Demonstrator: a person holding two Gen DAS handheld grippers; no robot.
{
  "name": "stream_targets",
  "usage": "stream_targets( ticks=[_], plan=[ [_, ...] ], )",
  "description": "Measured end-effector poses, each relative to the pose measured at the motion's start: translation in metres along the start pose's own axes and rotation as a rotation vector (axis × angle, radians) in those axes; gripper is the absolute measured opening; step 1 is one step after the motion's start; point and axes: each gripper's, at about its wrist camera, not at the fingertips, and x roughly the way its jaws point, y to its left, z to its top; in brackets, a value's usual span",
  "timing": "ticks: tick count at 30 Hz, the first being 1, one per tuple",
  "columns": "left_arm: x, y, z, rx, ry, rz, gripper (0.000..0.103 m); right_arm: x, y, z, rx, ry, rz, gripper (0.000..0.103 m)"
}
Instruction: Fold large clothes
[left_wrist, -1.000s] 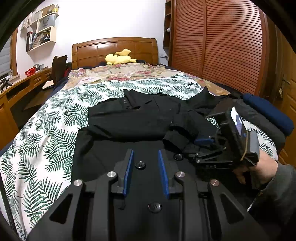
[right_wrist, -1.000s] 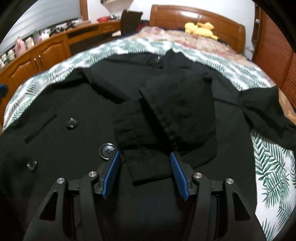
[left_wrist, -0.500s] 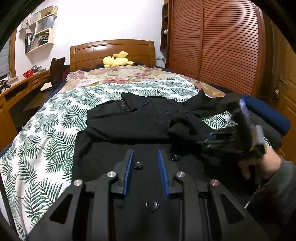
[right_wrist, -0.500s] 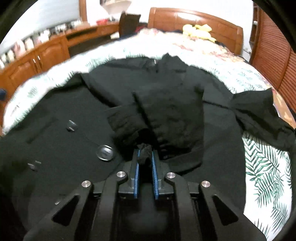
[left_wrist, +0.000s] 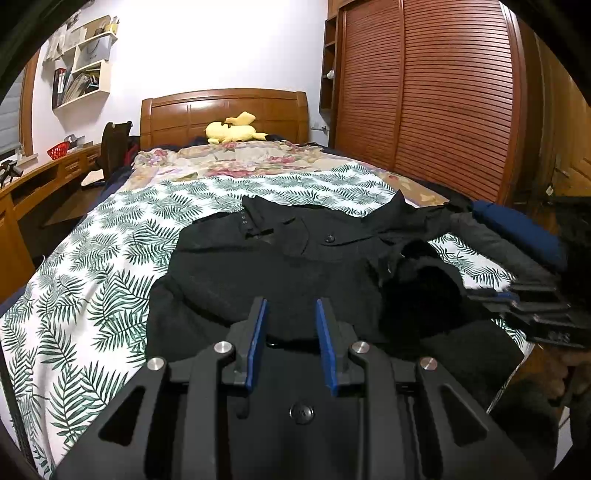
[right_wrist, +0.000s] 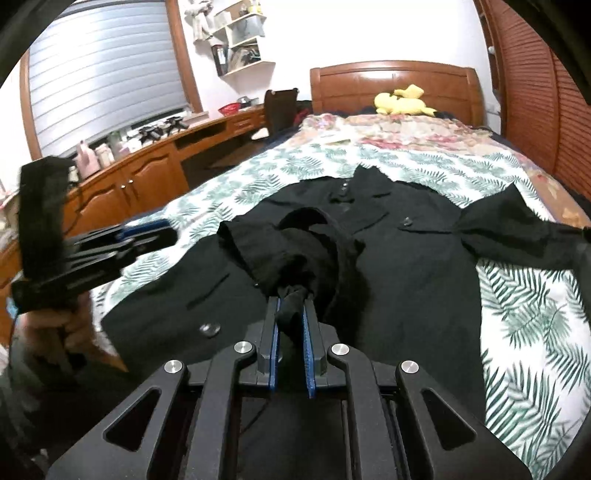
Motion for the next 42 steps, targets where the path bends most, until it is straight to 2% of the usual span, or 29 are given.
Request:
stream_targets(
  ticks=[6,20,25,27,29,32,37,42],
  plan=[
    [-0.001,-0.001,0.003,-0.009,-0.012,-0.009,0.025,-0.009,0.012,-0.012,-0.012,0.017,0.008,0.008],
    [0.002,-0.008,-0.001,0.007,0.005,-0.023,0.025,-0.004,-0.040,-0.040,0.067,0.080,-0.182,0.012],
    [0.005,-0.014,-0.003,0.022,0.012,-0.028,0.025,-0.022,-0.059,-0.045,0.105,0.054,-0.261,0.022],
    [0.005,-0.016,-0.003,0.025,0.015,-0.029,0.025,-0.032,-0.064,-0.045,0.103,0.033,-0.291,0.034],
    [0.006,-0.018,-0.003,0.026,0.016,-0.030,0.025,-0.041,-0.067,-0.044,0.101,0.012,-0.309,0.041],
    [0.008,-0.020,-0.003,0.026,0.018,-0.033,0.025,-0.048,-0.070,-0.040,0.072,-0.005,-0.332,0.043],
    [0.015,-0.026,-0.004,0.038,0.021,-0.031,0.025,-0.033,-0.070,-0.034,-0.006,0.011,-0.321,0.043],
    [0.023,-0.032,-0.007,0.051,0.018,-0.013,0.025,0.009,-0.079,-0.027,-0.064,0.056,-0.291,0.043]
  ],
)
